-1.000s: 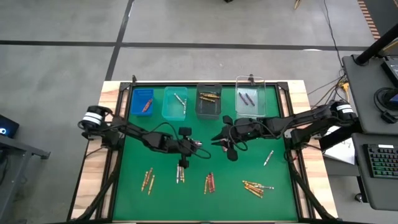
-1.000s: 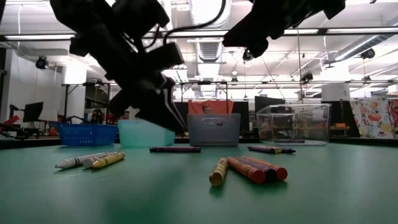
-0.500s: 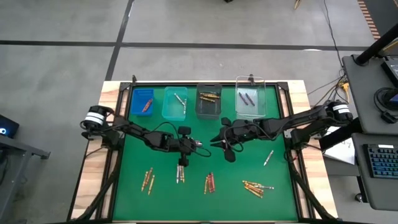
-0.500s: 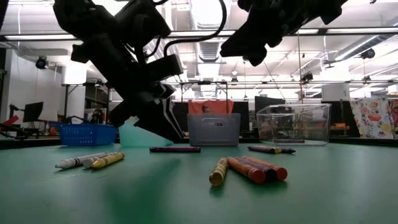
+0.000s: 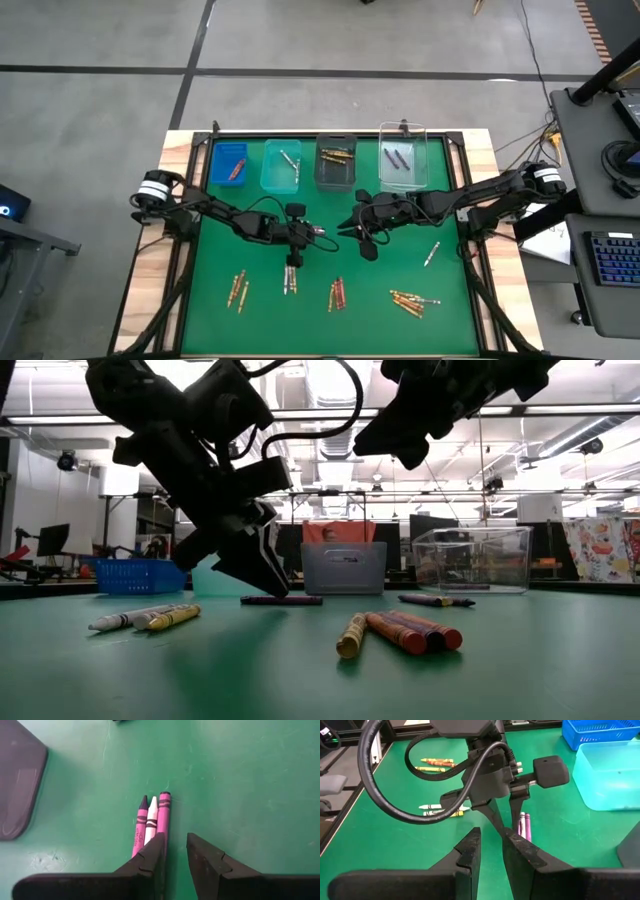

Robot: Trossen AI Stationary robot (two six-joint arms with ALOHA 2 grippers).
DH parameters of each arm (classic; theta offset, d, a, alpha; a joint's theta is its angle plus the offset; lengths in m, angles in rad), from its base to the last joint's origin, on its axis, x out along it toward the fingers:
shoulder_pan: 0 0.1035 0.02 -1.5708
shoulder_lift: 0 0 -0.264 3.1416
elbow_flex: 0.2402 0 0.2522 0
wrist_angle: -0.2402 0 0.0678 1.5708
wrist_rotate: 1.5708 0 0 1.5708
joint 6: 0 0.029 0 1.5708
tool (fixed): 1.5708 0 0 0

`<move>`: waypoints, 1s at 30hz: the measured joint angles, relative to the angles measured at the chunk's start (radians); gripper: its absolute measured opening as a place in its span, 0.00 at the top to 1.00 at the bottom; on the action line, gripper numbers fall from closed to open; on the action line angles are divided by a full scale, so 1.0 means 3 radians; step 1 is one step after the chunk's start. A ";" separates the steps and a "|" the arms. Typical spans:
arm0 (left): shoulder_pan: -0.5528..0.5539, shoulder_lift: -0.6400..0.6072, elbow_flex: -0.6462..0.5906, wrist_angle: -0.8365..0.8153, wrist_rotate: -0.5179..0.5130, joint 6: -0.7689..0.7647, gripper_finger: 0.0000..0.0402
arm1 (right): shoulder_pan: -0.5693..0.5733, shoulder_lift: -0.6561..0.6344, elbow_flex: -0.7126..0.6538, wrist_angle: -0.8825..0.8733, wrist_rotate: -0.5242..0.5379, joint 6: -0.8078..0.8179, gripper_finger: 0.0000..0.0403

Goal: Sort crayons
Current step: Put the violet crayon into the bin

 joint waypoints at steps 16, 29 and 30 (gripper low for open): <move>0.0039 0.0000 -0.0146 0.0174 -0.0002 -0.0047 0.67 | -0.0008 0.0000 0.0001 -0.0002 0.0172 0.0049 0.83; 0.0042 0.0000 -0.0155 0.0177 0.0115 -0.0102 0.75 | -0.0008 0.0000 0.0005 -0.0002 0.0174 0.0067 0.83; 0.0042 0.0000 -0.0155 0.0177 0.0137 -0.0114 0.75 | -0.0007 0.0000 0.0005 -0.0001 0.0174 0.0077 0.83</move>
